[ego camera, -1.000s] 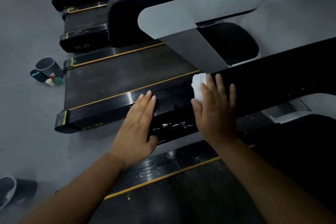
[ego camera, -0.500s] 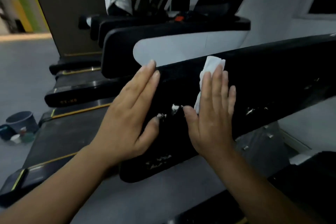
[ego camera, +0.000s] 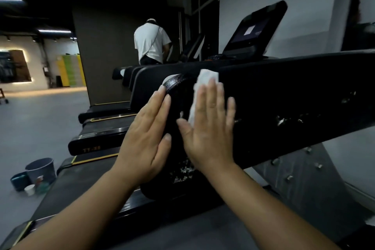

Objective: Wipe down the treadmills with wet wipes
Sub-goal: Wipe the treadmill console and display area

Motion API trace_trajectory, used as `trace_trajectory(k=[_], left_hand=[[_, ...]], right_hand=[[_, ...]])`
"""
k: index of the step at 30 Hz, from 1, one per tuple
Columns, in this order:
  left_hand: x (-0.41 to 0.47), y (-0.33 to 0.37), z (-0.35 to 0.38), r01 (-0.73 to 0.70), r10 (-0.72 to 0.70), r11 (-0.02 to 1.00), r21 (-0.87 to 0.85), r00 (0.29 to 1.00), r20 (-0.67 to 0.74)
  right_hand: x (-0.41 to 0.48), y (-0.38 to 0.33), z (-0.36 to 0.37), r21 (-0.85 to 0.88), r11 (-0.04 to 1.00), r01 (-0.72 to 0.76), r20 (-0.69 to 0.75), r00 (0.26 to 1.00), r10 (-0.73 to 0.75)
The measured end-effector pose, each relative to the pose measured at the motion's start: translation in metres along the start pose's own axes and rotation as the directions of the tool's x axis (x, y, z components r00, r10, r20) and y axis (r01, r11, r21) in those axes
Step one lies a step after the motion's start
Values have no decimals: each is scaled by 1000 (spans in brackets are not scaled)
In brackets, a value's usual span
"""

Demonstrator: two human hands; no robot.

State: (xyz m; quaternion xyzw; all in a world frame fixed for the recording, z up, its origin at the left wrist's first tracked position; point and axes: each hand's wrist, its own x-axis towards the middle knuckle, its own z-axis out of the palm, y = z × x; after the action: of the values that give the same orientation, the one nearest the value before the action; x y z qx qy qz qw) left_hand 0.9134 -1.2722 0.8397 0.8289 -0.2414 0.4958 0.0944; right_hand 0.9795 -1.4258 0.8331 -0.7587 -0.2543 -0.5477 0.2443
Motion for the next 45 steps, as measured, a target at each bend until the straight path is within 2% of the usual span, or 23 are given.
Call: trace_trajectory(k=[2,4,6,8,10,12,14,16,18,19,21,23,24,27,30,31,33,35,37,39,41,43,45], left_hand=[[0,-2,-1,0,0,1000,3,1000,-1],[-1,-1,-3,2,-2,1000,13,1000,12],[0,3,-5,8,-8,1000,5,999,35],[0,6,-8,20,-20,1000,-5,999,50],[-6,5,-11,30,-31,1000,5,997,69],[-25,1,-11,38,-40,999,25,995,89],[-50,-2,-9,68,-71,997,29,991,116],[-68,1,-6,124,-123,992,3,980,157],[-75,7,-6,163,-158,987,-9,971,177],[-76,10,-5,172,-168,985,-5,970,176],[-76,16,-3,194,-191,981,-4,968,165],[-76,21,0,235,-229,972,-21,961,157],[-76,22,1,248,-241,968,-28,958,155],[-76,22,-3,258,-247,965,-42,952,180],[-74,22,-11,272,-253,961,-54,940,227],[-74,23,-13,267,-249,962,-50,940,233],[-74,24,-17,257,-241,965,-42,942,234],[-76,24,-18,266,-247,963,-48,939,239],[-80,24,-18,266,-247,963,-44,936,252],[-88,21,-20,268,-249,963,-35,930,270],[-97,19,-22,292,-268,956,-37,917,295],[-106,21,-22,303,-278,952,-34,910,308],[-110,25,-19,324,-299,945,-38,906,301]], right_hand=[[-19,-11,10,-6,985,172,28,985,-172],[-62,8,13,-109,927,360,139,929,-344],[-85,41,7,-215,866,451,178,890,-420],[-63,55,0,-251,902,350,113,936,-332],[-24,36,-4,-122,980,154,18,988,-153],[-12,3,2,-9,994,113,-19,993,-113],[-43,-14,17,-56,945,321,51,946,-319],[-95,6,27,-123,820,559,178,825,-536],[-120,42,25,-136,739,660,213,748,-629],[-118,56,22,-169,740,651,204,757,-620],[-89,62,15,-249,824,508,129,861,-492],[-55,37,12,-149,939,311,23,950,-311],[-47,21,14,-89,959,271,2,962,-272],[-76,3,27,-131,869,478,110,878,-466],[-111,37,26,-150,769,621,184,782,-596],[-107,45,22,-168,769,616,170,787,-593],[-77,48,15,-209,840,500,89,866,-493],[-39,27,12,-105,939,328,-8,944,-330],[-23,-2,15,-21,957,289,-38,956,-289],[-49,-18,27,-87,882,463,46,886,-461],[-97,-6,35,-106,735,669,183,740,-647],[-121,23,32,-104,632,768,203,639,-742],[-105,40,27,-165,656,736,165,677,-718]])
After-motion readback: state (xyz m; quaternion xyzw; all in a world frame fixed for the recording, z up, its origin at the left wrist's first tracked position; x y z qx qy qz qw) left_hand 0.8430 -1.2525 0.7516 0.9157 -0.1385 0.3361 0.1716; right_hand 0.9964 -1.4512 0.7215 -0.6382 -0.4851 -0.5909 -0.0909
